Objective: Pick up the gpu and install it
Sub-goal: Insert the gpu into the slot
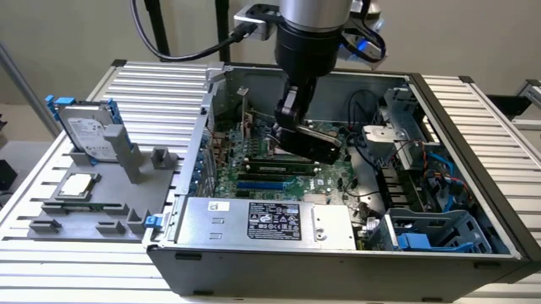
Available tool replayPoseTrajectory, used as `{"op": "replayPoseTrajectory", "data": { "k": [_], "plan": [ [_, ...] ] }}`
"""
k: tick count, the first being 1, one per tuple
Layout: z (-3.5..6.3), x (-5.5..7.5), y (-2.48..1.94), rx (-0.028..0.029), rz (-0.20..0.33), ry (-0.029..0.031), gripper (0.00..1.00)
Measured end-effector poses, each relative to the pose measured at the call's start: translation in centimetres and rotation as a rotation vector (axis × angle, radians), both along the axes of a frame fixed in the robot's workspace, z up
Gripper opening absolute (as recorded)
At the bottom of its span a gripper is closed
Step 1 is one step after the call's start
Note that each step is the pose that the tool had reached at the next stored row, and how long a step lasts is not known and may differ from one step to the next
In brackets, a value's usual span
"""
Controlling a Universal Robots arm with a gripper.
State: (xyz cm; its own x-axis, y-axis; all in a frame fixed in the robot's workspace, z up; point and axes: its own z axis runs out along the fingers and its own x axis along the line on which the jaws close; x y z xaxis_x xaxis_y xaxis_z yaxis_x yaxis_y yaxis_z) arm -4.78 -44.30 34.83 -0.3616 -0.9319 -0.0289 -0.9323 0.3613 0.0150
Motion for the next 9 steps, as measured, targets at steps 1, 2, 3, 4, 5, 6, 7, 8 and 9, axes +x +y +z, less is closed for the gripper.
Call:
{"op": "replayPoseTrajectory", "data": {
  "k": [1,2,3,4,5,6,7,8,9],
  "plan": [
    [-0.1,0.0,0.0,0.0,0.019,-0.0009,0.0],
    [-0.21,0.0,0.0,0.0001,0.039,-0.0019,0.0],
    [-0.3,0.0,0.0,0.0,0.057,-0.0028,0.0],
    [-0.41,0.0,0.0,0.0001,0.078,-0.0037,0.0],
    [-0.5,0.0,0.0,0.0001,0.096,-0.0046,0.0],
    [-0.59,0.0,0.0,0.0,0.115,-0.0054,0.0],
    [-0.68,0.0,0.0,0.0001,0.132,-0.0063,0.0],
    [-0.76,0.0,0.0,0.0001,0.149,-0.007,0.0],
    [-0.86,0.0,0.0,0.0,0.168,-0.0079,0.0]
  ]
}}
